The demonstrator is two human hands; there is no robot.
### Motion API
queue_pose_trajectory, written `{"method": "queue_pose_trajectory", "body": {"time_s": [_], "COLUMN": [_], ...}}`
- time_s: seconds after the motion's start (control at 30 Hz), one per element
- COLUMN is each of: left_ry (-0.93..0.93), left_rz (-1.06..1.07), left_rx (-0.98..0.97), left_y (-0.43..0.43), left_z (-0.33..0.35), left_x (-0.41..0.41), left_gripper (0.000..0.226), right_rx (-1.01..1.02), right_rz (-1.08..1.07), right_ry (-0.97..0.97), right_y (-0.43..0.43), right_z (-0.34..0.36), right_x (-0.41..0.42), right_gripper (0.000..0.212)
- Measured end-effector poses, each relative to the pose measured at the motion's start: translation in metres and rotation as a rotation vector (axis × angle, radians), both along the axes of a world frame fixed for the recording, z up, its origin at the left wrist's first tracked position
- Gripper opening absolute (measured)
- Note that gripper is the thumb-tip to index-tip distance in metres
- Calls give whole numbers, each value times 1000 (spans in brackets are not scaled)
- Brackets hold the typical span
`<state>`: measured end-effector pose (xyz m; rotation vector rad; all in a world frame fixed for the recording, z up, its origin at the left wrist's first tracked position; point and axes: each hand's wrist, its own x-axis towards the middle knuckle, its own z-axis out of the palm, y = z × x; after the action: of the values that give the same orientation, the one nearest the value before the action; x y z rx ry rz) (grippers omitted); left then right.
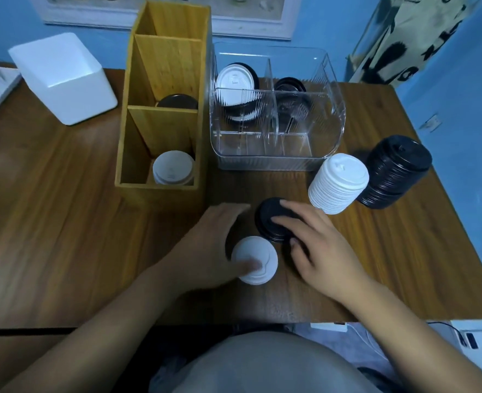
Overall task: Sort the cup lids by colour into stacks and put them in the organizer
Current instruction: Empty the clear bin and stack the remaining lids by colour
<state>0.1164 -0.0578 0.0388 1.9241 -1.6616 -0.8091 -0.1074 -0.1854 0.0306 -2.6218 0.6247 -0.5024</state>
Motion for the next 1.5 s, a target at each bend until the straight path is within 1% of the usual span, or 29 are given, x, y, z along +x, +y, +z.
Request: {"method": "queue_pose_trajectory", "body": {"time_s": [0.07, 0.13, 0.2, 0.23, 0.3, 0.37, 0.43, 0.5, 0.57, 0.67, 0.77, 0.9, 0.97, 1.1, 1.2, 1.3, 1.37, 1.43, 1.5], "left_ry": [-162, -223, -242, -219, -190, -172, -230, -264, -178, -26, 9, 39, -30, -234, -384, -421, -448, -469, -496], "left_rz": [-37, -54, -76, -90, -138, -77, 19, 43, 46, 10, -40, -23, 1, -4, -36, -39, -50, -66, -84], "left_rx": [-67, -125, -175, -185, -188, -184, -202, -223, -206, -119, -90, -95, -124, -282, -312, -299, -297, -317, -340], "left_y": [15, 25, 25, 24, 24, 25, 23, 18, 12, 6, 2, -3, -5, -17, -28, -32, -33, -33, -33], "left_z": [-10, -21, -26, -24, -24, -22, -22, -27, -26, -21, -24, -24, -24, -28, -30, -32, -35, -37, -38], "left_x": [-11, -22, -18, -12, -1, -2, -11, -15, -8, 10, 18, 14, 8, -8, -16, -24, -28, -29, -29], "left_gripper": [97, 87, 74, 70, 74, 81, 84, 80, 77, 86, 92, 103, 101, 88, 88, 91, 91, 91, 85], "right_rx": [-7, -21, -38, -33, -4, 50, 100, 145, 155, 147, 126, 117, 108, -49, -111, -29, -20, -74, -124], "right_rz": [58, 56, -12, -44, -76, -112, -159, -168, -150, -161, -168, -127, -106, -50, -81, -203, -273, -290, -259], "right_ry": [141, 202, 174, 144, 73, 33, 57, 101, 132, 142, 162, 178, 129, 17, 28, 27, 78, 198, 342], "right_y": [-10, -8, 0, 6, 15, 20, 17, 11, 6, 5, 4, 1, -5, -49, -102, -162, -201, -232, -253], "right_z": [-4, -9, -9, -9, -10, -12, -13, -13, -13, -11, -10, -4, 10, 63, 102, 122, 126, 125, 122], "right_x": [3, 3, -2, -6, -13, -18, -19, -18, -18, -18, -16, -17, -17, 7, 45, 89, 117, 143, 163], "right_gripper": [57, 58, 55, 53, 52, 57, 68, 75, 77, 80, 83, 85, 76, 39, 30, 22, 19, 22, 26]}}
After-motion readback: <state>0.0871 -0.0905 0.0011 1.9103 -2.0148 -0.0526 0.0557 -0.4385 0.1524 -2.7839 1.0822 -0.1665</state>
